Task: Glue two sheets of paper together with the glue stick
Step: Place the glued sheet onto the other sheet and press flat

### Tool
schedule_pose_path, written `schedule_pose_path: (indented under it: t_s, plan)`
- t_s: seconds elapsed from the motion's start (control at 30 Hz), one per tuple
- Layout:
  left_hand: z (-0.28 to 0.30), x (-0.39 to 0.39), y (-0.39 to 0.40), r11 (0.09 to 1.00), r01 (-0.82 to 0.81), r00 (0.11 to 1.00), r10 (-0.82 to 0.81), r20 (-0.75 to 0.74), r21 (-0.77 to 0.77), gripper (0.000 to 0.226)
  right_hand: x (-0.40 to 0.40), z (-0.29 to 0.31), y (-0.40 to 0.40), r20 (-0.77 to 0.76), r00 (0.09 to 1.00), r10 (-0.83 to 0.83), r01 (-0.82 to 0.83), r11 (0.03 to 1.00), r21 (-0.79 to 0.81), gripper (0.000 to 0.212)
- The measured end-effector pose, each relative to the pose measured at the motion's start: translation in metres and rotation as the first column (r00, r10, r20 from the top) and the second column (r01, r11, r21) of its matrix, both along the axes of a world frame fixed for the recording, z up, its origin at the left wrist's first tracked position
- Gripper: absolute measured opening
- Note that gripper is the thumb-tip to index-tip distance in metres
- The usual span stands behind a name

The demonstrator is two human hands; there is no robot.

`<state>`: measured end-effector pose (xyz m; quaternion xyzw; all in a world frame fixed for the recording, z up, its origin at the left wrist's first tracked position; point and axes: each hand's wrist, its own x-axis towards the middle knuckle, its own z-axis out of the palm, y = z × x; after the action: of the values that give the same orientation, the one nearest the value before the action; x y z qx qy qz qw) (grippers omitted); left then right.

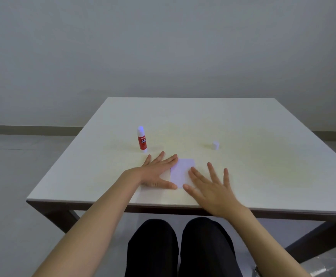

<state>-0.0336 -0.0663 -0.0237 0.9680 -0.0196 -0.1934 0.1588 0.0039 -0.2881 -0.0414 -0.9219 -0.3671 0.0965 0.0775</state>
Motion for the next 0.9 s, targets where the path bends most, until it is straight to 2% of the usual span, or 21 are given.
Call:
schedule_pose_path:
  t_s: [0.1,0.27,0.4,0.47,0.63,0.7,0.8,0.87,0.9]
  plan:
    - [-0.001,0.000,-0.001,1.000,-0.003,1.000,0.003,0.002,0.001,0.099,0.009,0.002,0.021,-0.027,0.998,-0.048,0.048,0.999,-0.022,0.079]
    - [-0.002,0.001,0.000,1.000,0.000,1.000,0.001,0.012,-0.021,0.098,0.003,-0.008,0.045,0.004,0.988,0.155,-0.155,0.988,-0.014,0.095]
    - [0.001,0.002,0.000,1.000,-0.001,1.000,0.001,-0.014,0.010,0.103,0.032,-0.001,0.027,0.007,1.000,-0.011,0.012,0.998,-0.056,0.076]
    - [0.002,0.002,-0.002,1.000,-0.002,1.000,0.002,-0.024,0.019,0.104,0.031,0.002,0.024,0.046,0.998,-0.038,0.042,0.996,-0.074,0.077]
    - [0.004,0.001,-0.003,1.000,0.002,1.000,-0.002,-0.019,0.021,0.103,-0.013,-0.015,0.029,0.109,0.964,0.241,-0.240,0.971,-0.021,0.097]
    - [0.004,0.001,-0.003,1.000,0.001,1.000,-0.001,-0.022,0.015,0.104,-0.003,-0.012,0.023,0.097,0.976,0.196,-0.195,0.981,-0.023,0.094]
    - [0.006,0.001,-0.003,1.000,-0.003,1.000,0.004,-0.024,0.030,0.105,0.022,0.000,0.018,0.063,0.998,0.022,-0.017,0.996,-0.082,0.077]
    - [0.006,0.001,-0.004,0.999,-0.004,1.000,0.005,-0.026,0.032,0.105,0.022,0.001,0.020,0.087,0.996,-0.013,0.021,0.996,-0.092,0.079]
    - [0.005,0.001,-0.004,1.000,-0.005,1.000,0.006,-0.025,0.026,0.105,0.016,-0.001,0.023,0.103,0.994,0.021,-0.013,0.997,-0.077,0.084]
